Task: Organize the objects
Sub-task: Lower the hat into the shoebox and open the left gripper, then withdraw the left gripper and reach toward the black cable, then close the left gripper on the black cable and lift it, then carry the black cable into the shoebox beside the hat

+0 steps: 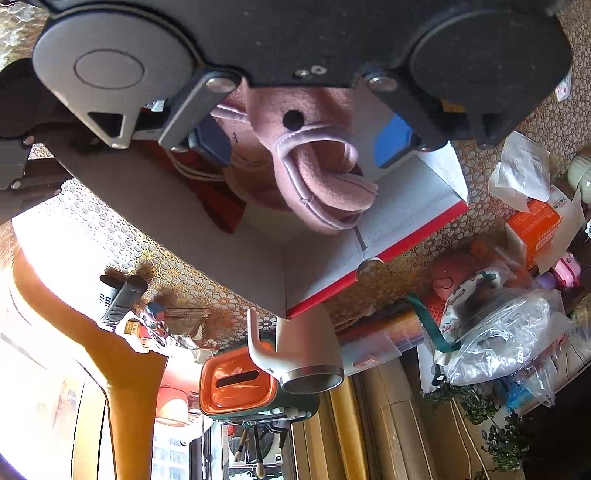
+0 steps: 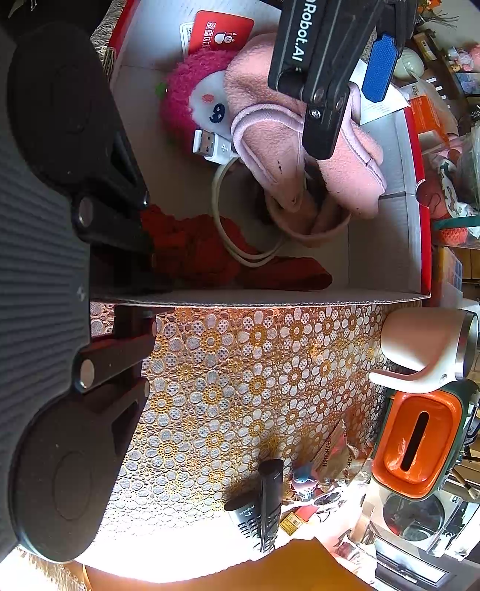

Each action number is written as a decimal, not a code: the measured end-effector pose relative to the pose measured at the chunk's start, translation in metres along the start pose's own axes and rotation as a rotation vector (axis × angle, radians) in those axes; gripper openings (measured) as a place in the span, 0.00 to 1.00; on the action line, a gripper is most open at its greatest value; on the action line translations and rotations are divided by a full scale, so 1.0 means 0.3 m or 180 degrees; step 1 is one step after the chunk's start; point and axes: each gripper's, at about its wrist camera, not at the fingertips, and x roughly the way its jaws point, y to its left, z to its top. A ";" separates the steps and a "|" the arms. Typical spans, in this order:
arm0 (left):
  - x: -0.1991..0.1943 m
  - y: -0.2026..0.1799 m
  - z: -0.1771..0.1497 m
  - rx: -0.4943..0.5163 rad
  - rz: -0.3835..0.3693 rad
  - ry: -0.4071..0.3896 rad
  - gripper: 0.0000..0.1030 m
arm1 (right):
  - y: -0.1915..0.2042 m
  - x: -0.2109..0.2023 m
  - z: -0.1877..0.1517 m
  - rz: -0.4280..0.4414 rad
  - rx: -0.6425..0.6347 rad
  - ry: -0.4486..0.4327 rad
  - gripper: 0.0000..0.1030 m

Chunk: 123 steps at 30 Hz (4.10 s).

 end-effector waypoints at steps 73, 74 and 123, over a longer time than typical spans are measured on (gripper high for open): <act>0.045 0.620 -0.581 -0.0946 0.0684 0.0220 0.48 | 0.055 0.029 0.010 -0.0110 -0.0038 0.0101 0.05; 0.047 0.623 -0.582 -0.0964 0.0674 0.0220 0.43 | 0.055 0.031 0.010 -0.0109 -0.0036 0.0103 0.05; -0.417 0.237 -0.218 -0.0681 -0.0132 -0.0869 0.04 | 0.047 0.056 0.010 -0.0065 -0.0014 0.0069 0.05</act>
